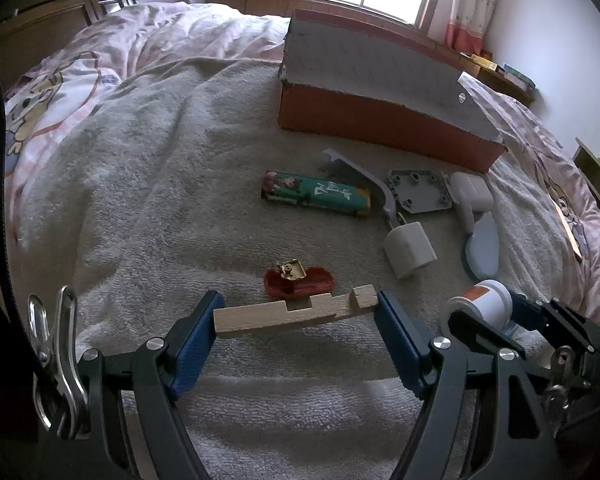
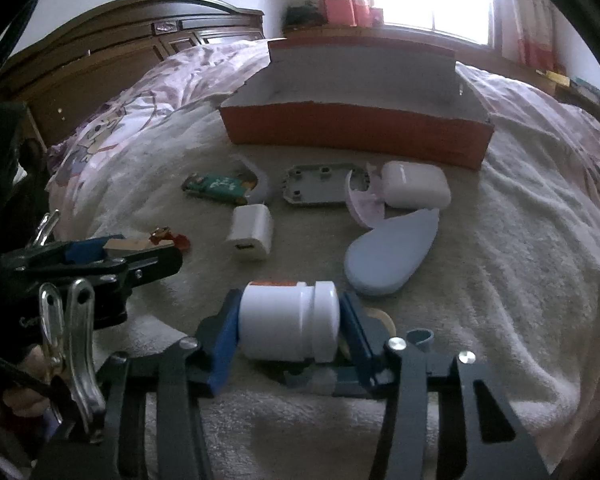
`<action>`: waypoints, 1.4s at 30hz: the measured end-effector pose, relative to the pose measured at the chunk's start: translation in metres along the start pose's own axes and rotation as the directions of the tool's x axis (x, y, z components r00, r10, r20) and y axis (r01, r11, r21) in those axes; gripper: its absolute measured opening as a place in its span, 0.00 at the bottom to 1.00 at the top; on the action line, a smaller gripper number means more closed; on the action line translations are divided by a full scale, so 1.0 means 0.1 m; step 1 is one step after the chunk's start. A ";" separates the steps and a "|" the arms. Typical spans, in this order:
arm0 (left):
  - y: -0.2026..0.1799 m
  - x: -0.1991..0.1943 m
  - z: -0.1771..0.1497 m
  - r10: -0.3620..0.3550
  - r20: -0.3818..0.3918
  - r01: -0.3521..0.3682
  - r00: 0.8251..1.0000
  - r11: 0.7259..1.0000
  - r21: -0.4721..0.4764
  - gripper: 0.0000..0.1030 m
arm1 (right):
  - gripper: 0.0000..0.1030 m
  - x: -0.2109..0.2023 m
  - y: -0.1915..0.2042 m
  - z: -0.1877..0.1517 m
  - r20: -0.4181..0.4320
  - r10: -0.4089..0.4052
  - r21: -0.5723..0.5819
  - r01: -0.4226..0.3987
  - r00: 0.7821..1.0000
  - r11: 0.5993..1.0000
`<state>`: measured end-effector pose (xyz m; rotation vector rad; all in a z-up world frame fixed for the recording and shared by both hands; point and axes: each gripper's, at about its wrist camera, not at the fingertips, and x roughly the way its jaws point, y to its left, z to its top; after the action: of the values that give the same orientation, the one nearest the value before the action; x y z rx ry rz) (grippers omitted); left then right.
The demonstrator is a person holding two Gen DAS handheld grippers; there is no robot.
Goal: Organize rigid objects
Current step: 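Carry the wooden stick and white pill bottle over the open cardboard box with both tools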
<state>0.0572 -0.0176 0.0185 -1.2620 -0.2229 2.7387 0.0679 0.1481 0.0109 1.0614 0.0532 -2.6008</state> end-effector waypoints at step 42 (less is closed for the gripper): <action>-0.46 0.15 1.36 -0.045 0.145 0.021 0.988 0.986 0.167 0.76 | 0.50 -0.09 -0.76 1.30 0.195 -0.058 0.118 0.036 0.979 0.992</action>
<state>-0.0542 0.0190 0.1029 -1.0054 -0.0277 2.7582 -0.0378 0.2016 0.1038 0.8411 -0.1201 -2.7672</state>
